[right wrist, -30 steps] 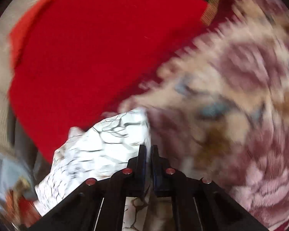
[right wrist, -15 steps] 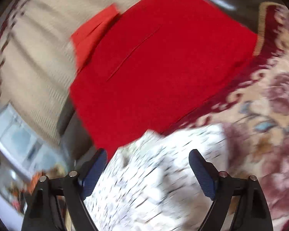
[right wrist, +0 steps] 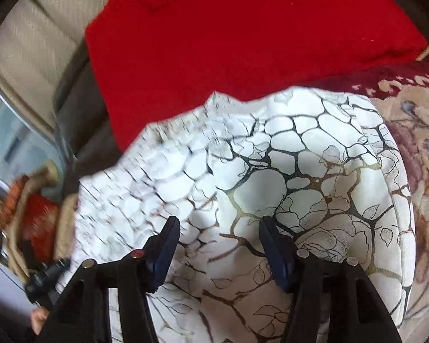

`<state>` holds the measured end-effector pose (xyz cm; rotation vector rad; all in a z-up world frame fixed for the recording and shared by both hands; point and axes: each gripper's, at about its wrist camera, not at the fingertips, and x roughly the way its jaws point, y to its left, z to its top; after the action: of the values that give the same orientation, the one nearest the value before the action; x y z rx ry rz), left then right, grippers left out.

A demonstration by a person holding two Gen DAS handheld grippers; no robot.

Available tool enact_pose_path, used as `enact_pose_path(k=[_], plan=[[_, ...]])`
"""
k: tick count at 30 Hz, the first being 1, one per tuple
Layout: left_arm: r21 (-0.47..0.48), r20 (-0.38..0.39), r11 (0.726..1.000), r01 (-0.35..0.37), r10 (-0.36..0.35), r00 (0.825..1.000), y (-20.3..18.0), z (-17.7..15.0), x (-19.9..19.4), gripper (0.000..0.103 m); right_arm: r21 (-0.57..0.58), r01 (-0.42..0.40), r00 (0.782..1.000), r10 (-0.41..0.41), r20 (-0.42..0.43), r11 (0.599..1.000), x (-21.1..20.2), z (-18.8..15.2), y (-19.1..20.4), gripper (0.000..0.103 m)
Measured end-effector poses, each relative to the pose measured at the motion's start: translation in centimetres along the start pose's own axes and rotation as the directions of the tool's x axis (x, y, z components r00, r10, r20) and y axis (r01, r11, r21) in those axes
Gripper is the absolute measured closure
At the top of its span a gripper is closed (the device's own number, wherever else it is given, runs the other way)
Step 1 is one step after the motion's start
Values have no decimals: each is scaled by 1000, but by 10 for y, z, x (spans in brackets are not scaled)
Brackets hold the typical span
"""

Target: Fold large clothes

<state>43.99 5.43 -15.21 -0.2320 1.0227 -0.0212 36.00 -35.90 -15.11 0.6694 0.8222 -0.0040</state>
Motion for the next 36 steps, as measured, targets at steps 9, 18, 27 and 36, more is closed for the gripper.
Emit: enact_pose_path(k=[9,18,27,36], plan=[[111,183,988,109,-128,975,-35,-34,-52,26,-135,-161,986,164,13,978,-17,-22,42,40],[60,104,993,102,-108,989,-12,-45,2,15,-251,-22,997,4,-73,968,14,-54,58,44],[136,241,988,71,-103,965,-26,-64,-49,15,-143,-62,991,78,111,988,-61,-44,40,44],[183,129,983,-22,-2,992,-26,-77,-24,10,-124,49,999,-51,-12,991,-47,-70,26,44]])
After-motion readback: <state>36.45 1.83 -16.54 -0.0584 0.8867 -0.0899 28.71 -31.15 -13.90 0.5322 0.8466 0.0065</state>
